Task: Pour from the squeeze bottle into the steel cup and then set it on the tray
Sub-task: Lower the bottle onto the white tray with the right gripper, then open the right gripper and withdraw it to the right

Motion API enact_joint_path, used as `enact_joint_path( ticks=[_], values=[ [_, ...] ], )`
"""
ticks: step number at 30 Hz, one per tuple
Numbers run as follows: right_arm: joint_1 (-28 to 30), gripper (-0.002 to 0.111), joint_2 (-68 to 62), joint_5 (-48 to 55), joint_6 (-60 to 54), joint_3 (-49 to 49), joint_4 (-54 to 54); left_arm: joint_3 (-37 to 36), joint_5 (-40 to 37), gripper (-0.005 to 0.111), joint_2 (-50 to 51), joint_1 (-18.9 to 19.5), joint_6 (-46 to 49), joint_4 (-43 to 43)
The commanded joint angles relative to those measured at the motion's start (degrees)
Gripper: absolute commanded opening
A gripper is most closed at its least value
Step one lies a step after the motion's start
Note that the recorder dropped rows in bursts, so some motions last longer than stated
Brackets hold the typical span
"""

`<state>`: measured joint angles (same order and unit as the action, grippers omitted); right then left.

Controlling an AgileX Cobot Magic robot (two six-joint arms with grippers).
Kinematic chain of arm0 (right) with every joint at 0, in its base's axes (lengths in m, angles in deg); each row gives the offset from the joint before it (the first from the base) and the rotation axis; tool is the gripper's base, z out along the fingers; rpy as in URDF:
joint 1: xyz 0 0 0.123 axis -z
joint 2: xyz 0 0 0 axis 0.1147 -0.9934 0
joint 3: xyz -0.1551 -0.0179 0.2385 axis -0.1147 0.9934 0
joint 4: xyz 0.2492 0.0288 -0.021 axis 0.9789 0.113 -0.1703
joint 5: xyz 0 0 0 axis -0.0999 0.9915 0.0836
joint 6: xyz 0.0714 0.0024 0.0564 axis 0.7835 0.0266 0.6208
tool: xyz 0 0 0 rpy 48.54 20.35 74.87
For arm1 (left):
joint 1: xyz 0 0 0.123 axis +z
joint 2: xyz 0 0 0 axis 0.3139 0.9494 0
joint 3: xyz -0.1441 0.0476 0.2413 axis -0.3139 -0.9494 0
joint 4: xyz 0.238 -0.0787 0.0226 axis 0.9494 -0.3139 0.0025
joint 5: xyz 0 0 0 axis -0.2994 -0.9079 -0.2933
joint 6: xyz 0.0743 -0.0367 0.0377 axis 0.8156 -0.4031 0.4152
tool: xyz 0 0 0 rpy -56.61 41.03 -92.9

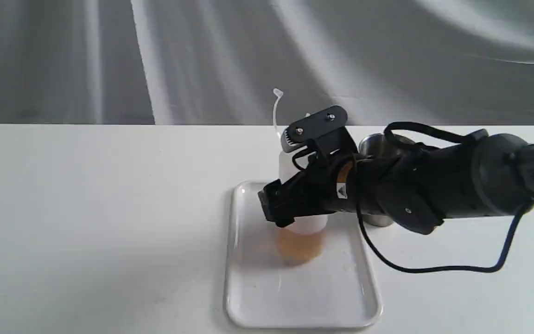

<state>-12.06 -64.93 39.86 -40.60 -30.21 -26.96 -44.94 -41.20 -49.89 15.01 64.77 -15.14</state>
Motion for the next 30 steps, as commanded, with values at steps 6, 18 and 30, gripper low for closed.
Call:
enact_joint_path(
  ticks=[6, 18, 30],
  values=[
    [-0.2, 0.088, 4.3, 0.2, -0.3, 0.1, -1.5, -0.3, 0.4, 0.0, -0.1, -0.3, -0.2, 0.0],
    [-0.2, 0.088, 13.7, 0.2, -0.3, 0.9, -3.9, -0.3, 0.4, 0.0, -0.1, -0.3, -0.3, 0.0],
    [-0.1, 0.087, 37.0, 0.2, -0.1, 16.4, -3.4, -0.3, 0.4, 0.0, -0.1, -0.3, -0.2, 0.0]
  ],
)
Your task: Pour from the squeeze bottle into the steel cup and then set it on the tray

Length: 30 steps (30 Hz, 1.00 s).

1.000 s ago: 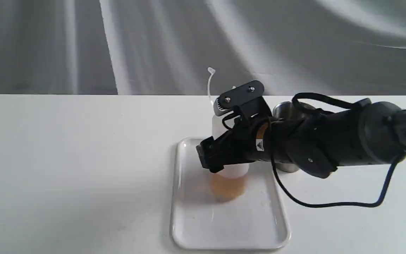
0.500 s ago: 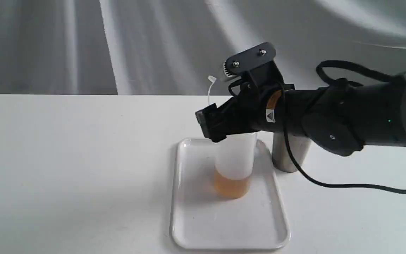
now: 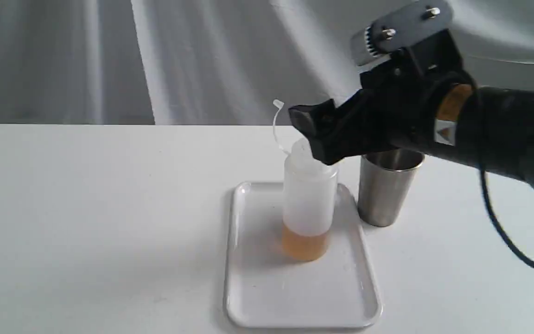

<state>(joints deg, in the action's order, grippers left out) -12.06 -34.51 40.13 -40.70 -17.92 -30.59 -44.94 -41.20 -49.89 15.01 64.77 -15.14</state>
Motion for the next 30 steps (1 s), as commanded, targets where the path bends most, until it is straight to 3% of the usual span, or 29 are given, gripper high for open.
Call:
enact_joint_path(
  ticks=[1, 6, 10, 14, 19, 25, 30],
  values=[
    [-0.1, 0.085, 9.4, -0.1, 0.0, 6.0, 0.9, -0.3, 0.4, 0.0, -0.1, -0.3, -0.2, 0.0],
    [-0.1, 0.065, 23.7, -0.1, 0.0, 15.2, 2.4, -0.3, 0.4, 0.0, -0.1, -0.3, -0.3, 0.0],
    [-0.1, 0.036, 34.5, -0.1, 0.0, 20.8, 2.4, -0.3, 0.4, 0.0, -0.1, -0.3, -0.3, 0.0],
    [-0.1, 0.0, 44.1, -0.1, 2.5, 26.1, 2.4, -0.3, 0.4, 0.0, -0.1, -0.3, -0.3, 0.0],
    [-0.1, 0.0, 52.1, 3.5, 9.5, 30.1, 2.8, -0.3, 0.4, 0.0, -0.1, -0.3, -0.1, 0.0],
    [-0.1, 0.0, 55.7, 19.3, 9.2, 30.1, 2.9, -0.3, 0.4, 0.0, -0.1, -0.3, -0.1, 0.0],
    [-0.1, 0.0, 55.7, 24.4, 9.2, 30.1, 1.9, -0.3, 0.4, 0.0, -0.1, -0.3, -0.4, 0.0]
  ],
)
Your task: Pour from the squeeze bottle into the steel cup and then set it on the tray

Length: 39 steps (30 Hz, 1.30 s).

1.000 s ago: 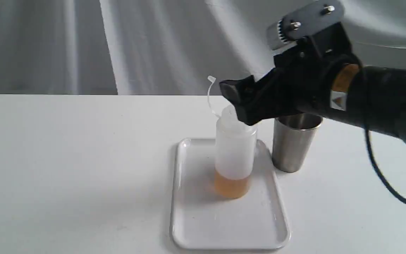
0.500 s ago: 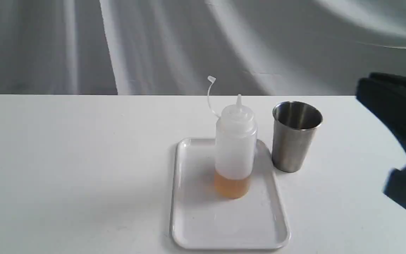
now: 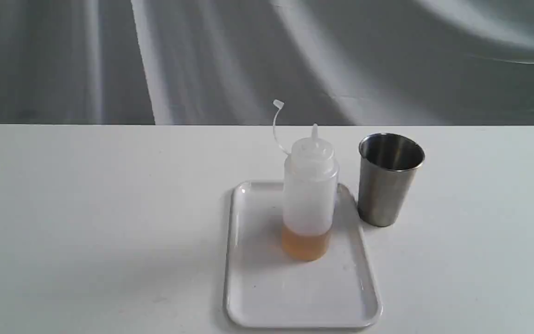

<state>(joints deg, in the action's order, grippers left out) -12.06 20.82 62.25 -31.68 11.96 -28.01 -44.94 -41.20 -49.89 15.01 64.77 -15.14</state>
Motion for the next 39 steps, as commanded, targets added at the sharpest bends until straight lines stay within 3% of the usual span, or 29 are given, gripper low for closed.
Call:
enact_joint_path(
  ticks=[1, 9, 16, 23, 33, 39],
  values=[
    [-0.1, 0.0, 0.3, 2.1, 0.2, 0.3, -1.5, -0.3, 0.4, 0.0, -0.1, -0.3, -0.4, 0.0],
    [2.9, 0.0, 3.2, -2.4, 0.5, 1.8, -1.6, -0.3, 0.4, 0.0, -0.1, -0.3, -0.4, 0.0],
    [13.9, 0.0, 10.6, -21.6, 0.4, 12.5, 3.7, -0.3, 0.4, 0.0, -0.1, -0.3, -0.2, 0.0],
    [21.5, 0.0, 16.1, -28.8, -0.2, 22.2, 2.8, -0.3, 0.4, 0.0, -0.1, -0.3, -0.3, 0.0],
    [24.2, 0.0, 24.4, -24.7, -0.3, 22.2, 2.7, -0.3, 0.4, 0.0, -0.1, -0.3, -0.3, 0.0],
    [24.2, 0.0, 26.0, -10.5, -0.3, 22.2, 13.6, -0.3, 0.4, 0.0, -0.1, -0.3, -0.1, 0.0]
  ],
)
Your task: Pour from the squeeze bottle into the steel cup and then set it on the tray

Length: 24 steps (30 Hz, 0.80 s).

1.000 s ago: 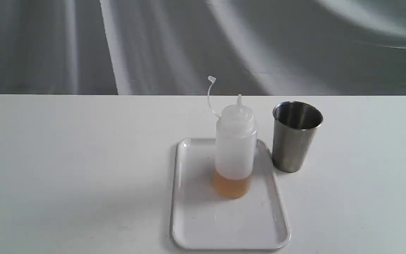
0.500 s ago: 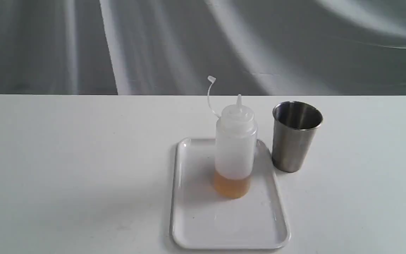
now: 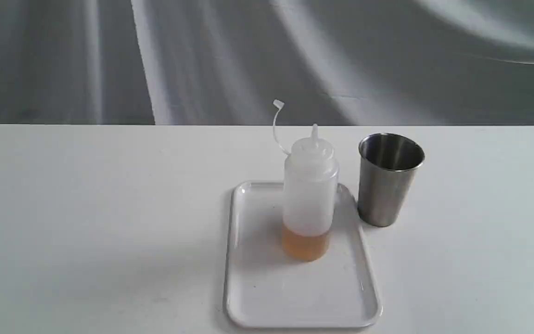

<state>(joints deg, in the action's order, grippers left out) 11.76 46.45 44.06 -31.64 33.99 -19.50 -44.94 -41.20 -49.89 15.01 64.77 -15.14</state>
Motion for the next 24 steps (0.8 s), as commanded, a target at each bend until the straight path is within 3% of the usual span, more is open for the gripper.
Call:
enact_joint_path(
  ticks=[1, 6, 24],
  values=[
    [0.4, 0.0, 0.4, 11.4, -0.3, 0.2, 5.7, -0.3, 0.4, 0.0, -0.1, -0.3, -0.1, 0.0],
    [0.4, 0.0, 0.4, 20.9, -0.3, 0.2, 6.1, -0.3, 0.4, 0.0, -0.1, -0.3, -0.1, 0.0],
    [0.4, 0.0, 0.4, 24.1, -0.3, 0.2, -4.4, -0.3, 0.4, 0.0, -0.1, -0.3, -0.1, 0.0]
  ],
)
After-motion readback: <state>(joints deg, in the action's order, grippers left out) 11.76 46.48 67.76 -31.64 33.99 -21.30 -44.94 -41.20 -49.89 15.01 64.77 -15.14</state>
